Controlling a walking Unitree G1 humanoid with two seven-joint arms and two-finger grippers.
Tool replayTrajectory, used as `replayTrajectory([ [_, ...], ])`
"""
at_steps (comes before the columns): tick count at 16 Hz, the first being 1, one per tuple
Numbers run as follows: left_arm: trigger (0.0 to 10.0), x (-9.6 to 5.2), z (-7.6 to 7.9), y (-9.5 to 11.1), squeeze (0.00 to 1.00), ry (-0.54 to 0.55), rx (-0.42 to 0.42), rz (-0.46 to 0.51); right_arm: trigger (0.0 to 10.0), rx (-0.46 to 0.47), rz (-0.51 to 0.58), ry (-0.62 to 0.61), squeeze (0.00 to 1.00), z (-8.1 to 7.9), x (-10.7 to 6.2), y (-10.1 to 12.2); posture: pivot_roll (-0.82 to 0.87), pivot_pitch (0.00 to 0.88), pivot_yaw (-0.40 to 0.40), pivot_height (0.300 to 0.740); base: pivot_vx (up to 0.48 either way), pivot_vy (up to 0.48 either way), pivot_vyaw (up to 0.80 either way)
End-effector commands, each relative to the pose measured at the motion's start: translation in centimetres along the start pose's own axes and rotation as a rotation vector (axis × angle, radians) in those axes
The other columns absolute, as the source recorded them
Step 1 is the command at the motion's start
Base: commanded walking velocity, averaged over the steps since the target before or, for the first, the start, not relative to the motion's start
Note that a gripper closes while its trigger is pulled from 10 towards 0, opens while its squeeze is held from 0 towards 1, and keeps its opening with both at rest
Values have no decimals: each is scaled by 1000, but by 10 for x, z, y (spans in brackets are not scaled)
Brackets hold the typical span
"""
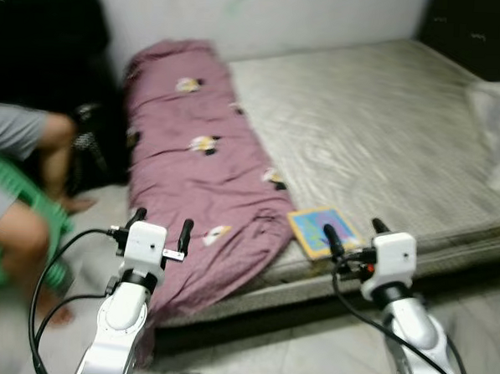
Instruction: Clean up the room
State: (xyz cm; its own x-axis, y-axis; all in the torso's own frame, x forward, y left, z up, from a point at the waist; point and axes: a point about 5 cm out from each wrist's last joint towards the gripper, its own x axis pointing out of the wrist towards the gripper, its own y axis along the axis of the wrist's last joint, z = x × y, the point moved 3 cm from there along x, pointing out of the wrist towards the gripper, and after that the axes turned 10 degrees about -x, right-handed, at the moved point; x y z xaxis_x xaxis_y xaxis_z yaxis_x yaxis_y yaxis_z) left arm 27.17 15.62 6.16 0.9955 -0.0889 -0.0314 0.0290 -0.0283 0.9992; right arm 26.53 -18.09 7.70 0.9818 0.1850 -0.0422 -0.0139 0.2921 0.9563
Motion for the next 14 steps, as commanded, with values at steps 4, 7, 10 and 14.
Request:
replayTrajectory([
  [4,10000,-2,-12,-3,0,30,-11,-21,10000,4,16,8,0,-6,2,5,-92,5,40,740,0,0,800],
  [7,10000,0,-10,-2,0,18,-19,-21,10000,21,13,-29,0,-3,1,4,-99,2,54,740,0,0,508],
  [10,10000,3,-7,-1,0,2,-24,-20,10000,28,14,-40,0,-4,2,4,-95,0,60,740,0,0,0],
  [14,10000,-3,-12,-2,0,56,-36,-13,10000,27,17,16,0,-10,10,5,-42,0,4,740,0,0,0],
])
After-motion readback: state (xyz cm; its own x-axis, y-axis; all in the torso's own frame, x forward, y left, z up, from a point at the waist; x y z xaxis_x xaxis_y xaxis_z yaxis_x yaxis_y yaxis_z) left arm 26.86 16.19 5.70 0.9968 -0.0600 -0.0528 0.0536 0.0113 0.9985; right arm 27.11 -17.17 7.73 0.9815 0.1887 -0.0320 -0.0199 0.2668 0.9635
